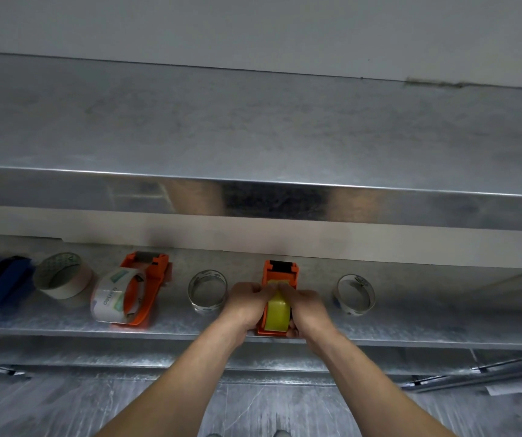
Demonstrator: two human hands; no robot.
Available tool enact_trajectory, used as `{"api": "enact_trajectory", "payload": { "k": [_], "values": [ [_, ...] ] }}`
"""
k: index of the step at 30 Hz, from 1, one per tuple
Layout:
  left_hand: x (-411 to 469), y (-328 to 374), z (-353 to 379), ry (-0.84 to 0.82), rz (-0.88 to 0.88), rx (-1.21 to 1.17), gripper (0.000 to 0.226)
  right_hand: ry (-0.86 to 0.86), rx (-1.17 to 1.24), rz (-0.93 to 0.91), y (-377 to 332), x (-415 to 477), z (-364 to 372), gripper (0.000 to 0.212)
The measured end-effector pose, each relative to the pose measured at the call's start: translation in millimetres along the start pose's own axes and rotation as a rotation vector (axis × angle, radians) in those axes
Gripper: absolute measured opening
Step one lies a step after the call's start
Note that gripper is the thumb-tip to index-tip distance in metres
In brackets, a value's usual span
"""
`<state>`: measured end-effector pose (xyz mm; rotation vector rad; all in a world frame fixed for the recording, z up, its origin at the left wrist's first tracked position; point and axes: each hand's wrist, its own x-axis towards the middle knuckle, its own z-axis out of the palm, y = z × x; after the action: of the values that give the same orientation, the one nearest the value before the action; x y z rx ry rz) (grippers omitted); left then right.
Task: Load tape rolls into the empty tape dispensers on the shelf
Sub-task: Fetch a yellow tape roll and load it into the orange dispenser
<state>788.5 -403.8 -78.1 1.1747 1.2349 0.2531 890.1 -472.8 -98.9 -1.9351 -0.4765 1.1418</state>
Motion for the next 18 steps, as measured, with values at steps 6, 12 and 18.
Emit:
{"api": "enact_trajectory", "payload": {
  "k": [6, 12, 18],
  "values": [
    [1.3, -0.1, 3.0, -0.053, -0.059, -0.099, 0.023, 0.297, -0.027, -0.007, 14.1, 3.3, -7.1, 0.055],
    [-7.7, 10.1, -3.6, -0.037, -0.141, -0.326, 0.023, 0.110, 0.615, 0.274, -3.0, -0.6, -6.1, 0.072],
    [-9.1, 30.3, -25.4, -0.065, -0.047, -0.556, 0.030, -0.328, 1.001, 0.097, -6.6, -18.5, -25.4, 0.048]
  ]
}}
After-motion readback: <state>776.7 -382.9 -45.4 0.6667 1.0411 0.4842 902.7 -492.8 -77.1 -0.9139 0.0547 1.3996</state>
